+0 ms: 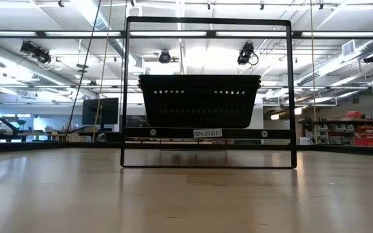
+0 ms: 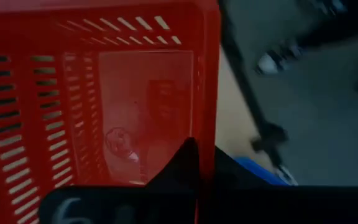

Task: Stack baskets on shelf by color
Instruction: Stack the red bin on the red bins on the shelf

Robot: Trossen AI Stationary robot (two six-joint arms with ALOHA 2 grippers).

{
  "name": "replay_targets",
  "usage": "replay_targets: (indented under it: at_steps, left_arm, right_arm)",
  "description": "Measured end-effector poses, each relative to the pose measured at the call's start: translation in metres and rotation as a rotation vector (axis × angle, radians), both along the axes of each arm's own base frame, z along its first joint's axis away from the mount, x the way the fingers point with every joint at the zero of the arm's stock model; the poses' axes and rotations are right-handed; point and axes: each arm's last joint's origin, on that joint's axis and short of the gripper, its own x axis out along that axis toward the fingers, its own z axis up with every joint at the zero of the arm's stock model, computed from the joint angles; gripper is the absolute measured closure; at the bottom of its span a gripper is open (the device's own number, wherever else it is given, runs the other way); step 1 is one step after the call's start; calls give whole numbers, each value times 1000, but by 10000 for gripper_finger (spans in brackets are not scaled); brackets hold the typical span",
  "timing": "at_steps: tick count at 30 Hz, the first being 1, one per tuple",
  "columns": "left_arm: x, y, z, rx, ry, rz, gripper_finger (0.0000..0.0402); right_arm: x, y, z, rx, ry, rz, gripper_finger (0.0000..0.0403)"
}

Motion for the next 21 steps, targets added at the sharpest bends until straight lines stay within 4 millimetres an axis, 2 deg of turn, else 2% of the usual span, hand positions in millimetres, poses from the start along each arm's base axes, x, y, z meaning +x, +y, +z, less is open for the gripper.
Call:
replay_targets:
  at_steps: [3,5,9,15,21]
  left_arm:
    - [7,29,33,44,-120,68,400]
    - [17,53,47,57,-185,135,400]
    - [37,99,51,90,-228,215,400]
    - [60,167,52,204,-253,192,400]
    - [73,248,56,234,-316,210,400]
  right_arm:
    - [4,-3,0,-15,-25,-30,192]
    - [8,-6,0,-22,-34,-49,192]
    - [19,-14,1,-47,-51,-72,192]
    - [37,-28,1,-65,-57,-114,192]
    - [53,-44,1,-70,-52,-184,192]
